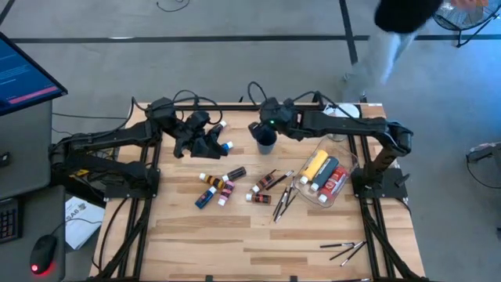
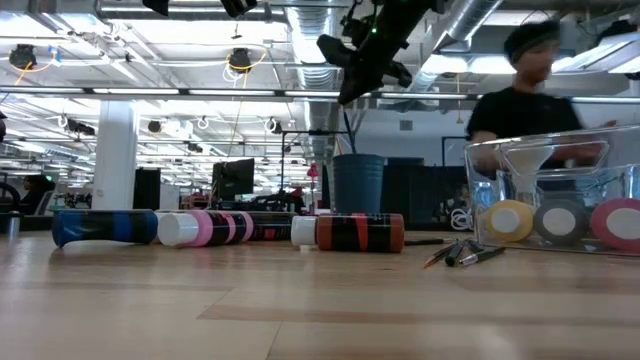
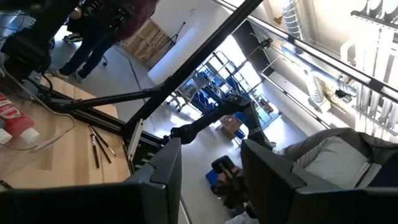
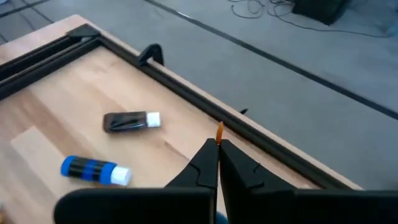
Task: Pick & Place Paint Supplies
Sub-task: Put the top paint brush into the blue cup, then move the transparent bin to the bottom center of the table
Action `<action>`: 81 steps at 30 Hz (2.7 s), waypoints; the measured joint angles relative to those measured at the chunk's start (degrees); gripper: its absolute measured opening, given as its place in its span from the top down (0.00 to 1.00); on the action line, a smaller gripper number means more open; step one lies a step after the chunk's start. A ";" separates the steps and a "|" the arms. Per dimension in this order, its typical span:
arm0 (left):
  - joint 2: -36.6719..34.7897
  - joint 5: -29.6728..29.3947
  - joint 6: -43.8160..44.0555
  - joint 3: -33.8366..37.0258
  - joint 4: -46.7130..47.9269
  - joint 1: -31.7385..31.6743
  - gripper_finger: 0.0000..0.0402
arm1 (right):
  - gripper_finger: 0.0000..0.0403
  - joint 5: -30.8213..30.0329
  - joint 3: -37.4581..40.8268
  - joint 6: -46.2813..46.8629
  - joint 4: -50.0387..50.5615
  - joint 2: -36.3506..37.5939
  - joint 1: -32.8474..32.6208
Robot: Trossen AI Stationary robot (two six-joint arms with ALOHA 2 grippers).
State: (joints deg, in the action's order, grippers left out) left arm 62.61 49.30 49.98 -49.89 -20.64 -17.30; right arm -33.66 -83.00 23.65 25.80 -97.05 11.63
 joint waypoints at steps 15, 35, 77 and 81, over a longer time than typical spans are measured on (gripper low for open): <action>-0.04 -1.29 -0.07 0.00 -0.07 0.96 0.69 | 0.88 0.41 -0.09 6.44 9.37 0.21 2.38; -0.06 10.08 9.22 -0.02 -28.71 1.58 0.82 | 0.72 0.66 -0.07 6.31 4.16 4.69 -2.23; -7.80 15.25 14.38 -6.60 -53.27 17.42 1.00 | 0.72 4.34 -0.07 4.36 -16.46 9.67 -2.89; -7.82 15.26 14.38 -6.60 -53.29 17.40 1.00 | 0.72 4.34 -0.07 4.41 -16.50 9.67 -2.69</action>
State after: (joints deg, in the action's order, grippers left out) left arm 54.78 64.55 64.35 -56.49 -73.93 0.10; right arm -29.32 -83.07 28.05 9.31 -87.37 8.93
